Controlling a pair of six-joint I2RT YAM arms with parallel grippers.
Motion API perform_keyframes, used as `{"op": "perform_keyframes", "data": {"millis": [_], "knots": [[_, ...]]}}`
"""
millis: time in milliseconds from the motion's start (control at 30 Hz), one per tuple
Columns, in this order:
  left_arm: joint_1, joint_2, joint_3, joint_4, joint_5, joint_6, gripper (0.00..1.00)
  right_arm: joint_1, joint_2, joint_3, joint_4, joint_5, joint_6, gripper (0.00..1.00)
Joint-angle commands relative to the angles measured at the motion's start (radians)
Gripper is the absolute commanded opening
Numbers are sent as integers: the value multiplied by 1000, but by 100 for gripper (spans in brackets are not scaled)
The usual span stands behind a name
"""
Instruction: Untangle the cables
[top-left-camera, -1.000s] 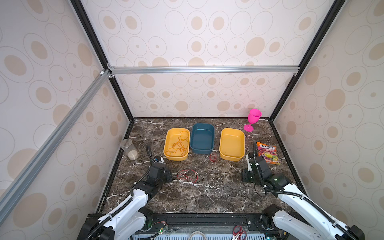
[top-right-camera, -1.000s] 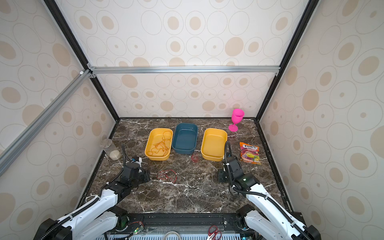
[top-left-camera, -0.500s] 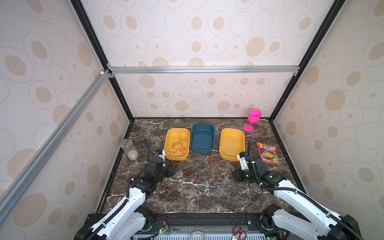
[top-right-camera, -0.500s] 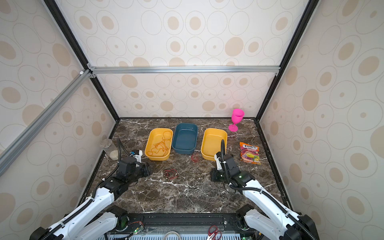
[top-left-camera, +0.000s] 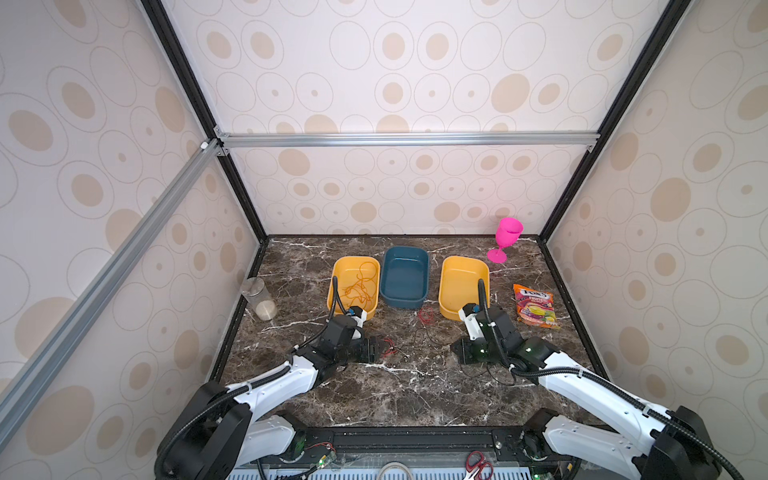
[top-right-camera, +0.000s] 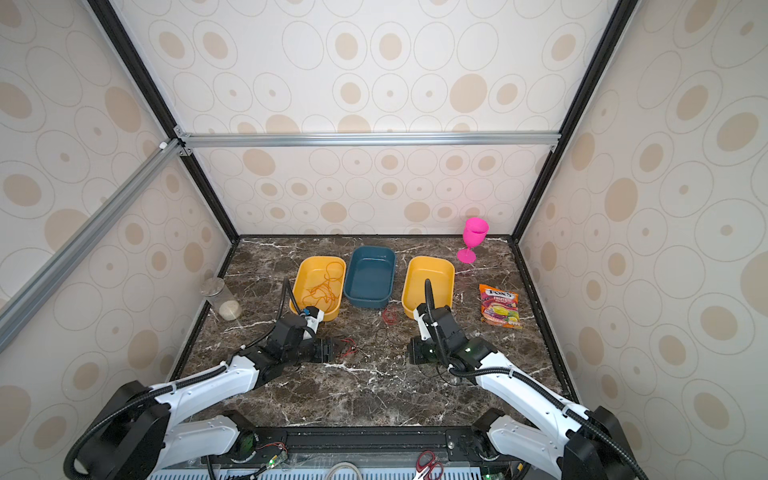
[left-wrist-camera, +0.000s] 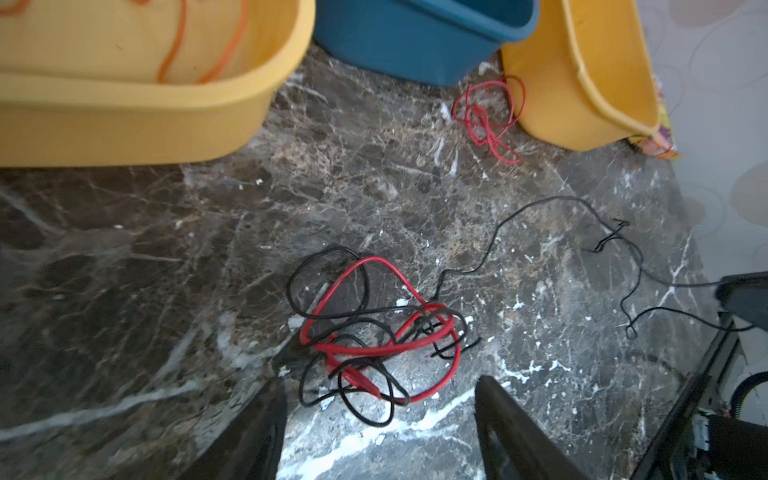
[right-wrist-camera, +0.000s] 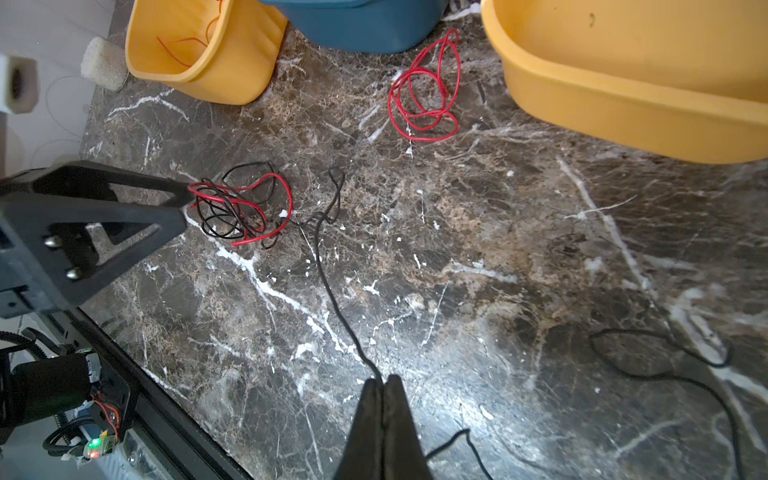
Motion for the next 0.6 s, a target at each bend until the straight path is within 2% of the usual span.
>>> {"op": "perform_keyframes", "data": {"millis": [0, 133, 300, 367, 467, 533, 567], "knots": [[-18, 77, 49, 50, -32, 61, 71, 16, 5, 23, 6, 19, 15, 0], [-24, 152, 64, 69, -75, 83, 66, 28, 7, 17, 12, 24, 21, 0], [-24, 214, 62, 92, -130, 71, 49, 31, 13, 11, 16, 28, 19, 0], [-24, 225, 61, 95, -149, 70, 39, 32, 13, 14, 10, 35, 17, 0], [-24, 226, 61, 77, -188, 60, 12, 32, -5, 16, -15, 81, 13, 0], [-24, 215, 60, 52, -223, 55, 2, 32, -29, 20, -53, 153, 21, 0], [-24, 206, 58, 38, -242, 51, 0, 31, -42, 24, -73, 188, 30, 0]]}}
